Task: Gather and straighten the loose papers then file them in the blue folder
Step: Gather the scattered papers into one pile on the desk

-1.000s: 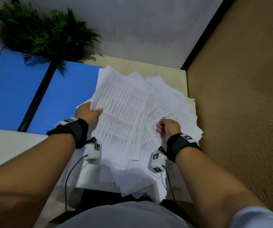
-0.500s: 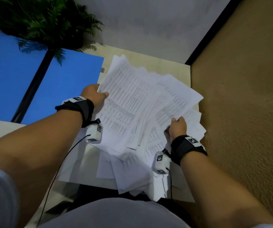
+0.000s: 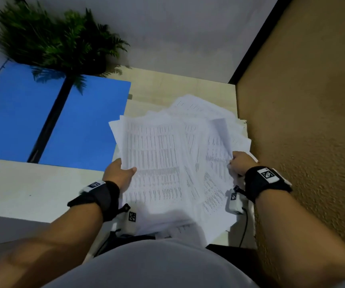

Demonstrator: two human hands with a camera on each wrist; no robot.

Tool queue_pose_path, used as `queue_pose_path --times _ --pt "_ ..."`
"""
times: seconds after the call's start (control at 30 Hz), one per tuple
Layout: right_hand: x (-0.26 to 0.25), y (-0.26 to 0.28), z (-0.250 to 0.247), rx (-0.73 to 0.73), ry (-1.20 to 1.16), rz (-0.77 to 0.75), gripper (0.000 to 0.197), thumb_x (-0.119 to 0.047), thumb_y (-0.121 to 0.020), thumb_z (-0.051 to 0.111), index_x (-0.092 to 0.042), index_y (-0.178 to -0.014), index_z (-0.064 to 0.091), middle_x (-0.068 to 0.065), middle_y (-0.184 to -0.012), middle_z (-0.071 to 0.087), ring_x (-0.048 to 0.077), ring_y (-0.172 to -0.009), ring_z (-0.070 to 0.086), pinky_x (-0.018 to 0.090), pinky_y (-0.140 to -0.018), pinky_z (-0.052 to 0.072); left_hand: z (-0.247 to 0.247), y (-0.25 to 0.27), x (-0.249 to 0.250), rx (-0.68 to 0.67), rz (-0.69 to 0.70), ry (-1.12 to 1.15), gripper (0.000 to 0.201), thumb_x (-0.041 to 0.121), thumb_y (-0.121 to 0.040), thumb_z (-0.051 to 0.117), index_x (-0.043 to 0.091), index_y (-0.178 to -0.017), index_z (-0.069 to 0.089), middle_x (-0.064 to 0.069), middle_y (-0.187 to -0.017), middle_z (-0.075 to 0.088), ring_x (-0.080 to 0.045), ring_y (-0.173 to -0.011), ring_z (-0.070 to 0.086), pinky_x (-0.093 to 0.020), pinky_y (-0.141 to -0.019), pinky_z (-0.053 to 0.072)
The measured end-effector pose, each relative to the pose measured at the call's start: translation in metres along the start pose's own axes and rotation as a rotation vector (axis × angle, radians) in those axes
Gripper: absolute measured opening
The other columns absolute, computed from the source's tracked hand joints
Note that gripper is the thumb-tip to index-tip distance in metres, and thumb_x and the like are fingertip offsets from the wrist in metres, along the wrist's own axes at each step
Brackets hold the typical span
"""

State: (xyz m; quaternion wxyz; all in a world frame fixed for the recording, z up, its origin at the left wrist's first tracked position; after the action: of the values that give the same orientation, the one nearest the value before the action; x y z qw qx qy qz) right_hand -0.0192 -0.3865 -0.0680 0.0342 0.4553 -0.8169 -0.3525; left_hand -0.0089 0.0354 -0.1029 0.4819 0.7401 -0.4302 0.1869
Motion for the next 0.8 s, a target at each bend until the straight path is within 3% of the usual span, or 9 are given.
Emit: queue_pose_path --times 0.17,0.27,0.37,0.47,0.57,0.6,0.67,0.73,0.8 --pt "-0.012 0.012 0.012 0.078 -0.116 0.018 0.032 -0.012 -0.098 0.048 0.005 -0.124 0.053 0.025 -0.127 0.057 0.037 -0.118 0.055 0.034 -0.091 0.043 0.012 0.004 0.022 0.041 0.049 -0.048 0.049 0.023 -0.083 0.077 0.004 -0.123 0.056 -0.012 -0.124 0.062 -0.034 -0.112 0.062 -0.036 -0.092 0.051" --pt "-0.02 0.028 0.04 0.056 -0.434 0.04 0.042 -0.027 -0.102 0.044 -0.002 -0.136 0.042 0.015 -0.14 0.049 0.032 -0.127 0.049 0.038 -0.105 0.038 0.029 0.011 0.021 0.005 0.029 0.051 0.048 0.02 -0.085 0.074 0.009 -0.119 0.042 -0.011 -0.122 0.058 -0.033 -0.109 0.06 -0.049 -0.096 0.054" --pt "-0.023 0.033 0.064 -0.05 -0.592 -0.02 0.039 -0.016 -0.09 0.065 -0.009 -0.124 0.046 0.011 -0.128 0.055 0.025 -0.112 0.054 0.038 -0.096 0.046 0.029 0.013 0.02 0.054 0.048 0.029 0.049 0.016 -0.087 0.07 0.013 -0.128 0.042 -0.012 -0.124 0.059 -0.035 -0.109 0.061 -0.049 -0.095 0.053" --pt "-0.015 0.037 0.061 -0.071 -0.472 -0.019 0.056 0.003 -0.083 0.07 -0.008 -0.134 0.049 0.009 -0.13 0.058 0.026 -0.119 0.054 0.037 -0.103 0.045 0.016 0.007 0.01 0.11 0.037 0.033 0.046 0.016 -0.083 0.075 0.011 -0.123 0.053 -0.013 -0.124 0.064 -0.037 -0.111 0.063 -0.051 -0.096 0.053" --pt "0.001 0.047 0.033 0.15 -0.55 0.023 0.032 0.009 -0.088 0.059 0.003 -0.12 0.056 0.014 -0.111 0.061 0.026 -0.104 0.059 0.018 -0.075 0.048 0.008 0.004 -0.004 0.093 -0.019 0.092 0.032 0.016 -0.082 0.076 0.008 -0.11 0.062 -0.012 -0.115 0.07 -0.036 -0.105 0.067 -0.052 -0.094 0.055" --pt "0.008 0.053 0.022 0.25 -0.577 0.052 0.028 0.009 -0.089 0.057 0.007 -0.117 0.055 0.016 -0.107 0.062 0.029 -0.102 0.061 0.017 -0.071 0.049 0.007 0.004 -0.008 0.075 -0.035 0.103 0.028 0.018 -0.083 0.075 0.006 -0.106 0.064 -0.012 -0.113 0.071 -0.035 -0.104 0.067 -0.051 -0.094 0.055" --pt "0.017 0.061 0.016 0.369 -0.678 0.094 0.029 0.008 -0.09 0.053 0.011 -0.118 0.054 0.019 -0.114 0.063 0.034 -0.107 0.061 0.023 -0.084 0.049 0.009 0.01 -0.009 0.034 -0.062 0.133 0.029 0.019 -0.086 0.073 0.004 -0.109 0.064 -0.011 -0.12 0.069 -0.032 -0.108 0.066 -0.049 -0.1 0.052" --pt "0.018 0.062 0.026 0.392 -0.792 0.126 0.03 0.006 -0.093 0.049 0.007 -0.122 0.054 0.01 -0.114 0.059 0.025 -0.105 0.057 0.028 -0.094 0.044 0.018 0.017 -0.01 -0.028 -0.084 0.179 0.043 0.019 -0.089 0.071 0.002 -0.127 0.058 -0.002 -0.134 0.058 -0.025 -0.119 0.059 -0.042 -0.108 0.044" --pt "0.015 0.056 0.048 0.348 -0.868 0.161 0.027 0.001 -0.094 0.047 -0.002 -0.12 0.055 0.005 -0.11 0.053 0.02 -0.102 0.052 0.035 -0.104 0.043 0.03 0.025 -0.01 -0.101 -0.095 0.1 0.047 0.017 -0.093 0.067 -0.003 -0.133 0.052 0.002 -0.123 0.053 -0.024 -0.118 0.056 -0.031 -0.1 0.042"
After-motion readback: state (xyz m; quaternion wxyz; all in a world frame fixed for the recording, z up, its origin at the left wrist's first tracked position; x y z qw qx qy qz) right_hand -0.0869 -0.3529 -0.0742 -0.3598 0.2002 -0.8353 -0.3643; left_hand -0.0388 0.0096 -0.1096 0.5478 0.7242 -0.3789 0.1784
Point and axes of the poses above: each hand's wrist, its own y-axis away from the middle knuckle, its own z-axis out of the palm, x = y × z, the point moved 10 cm from there along -y, towards the middle knuckle
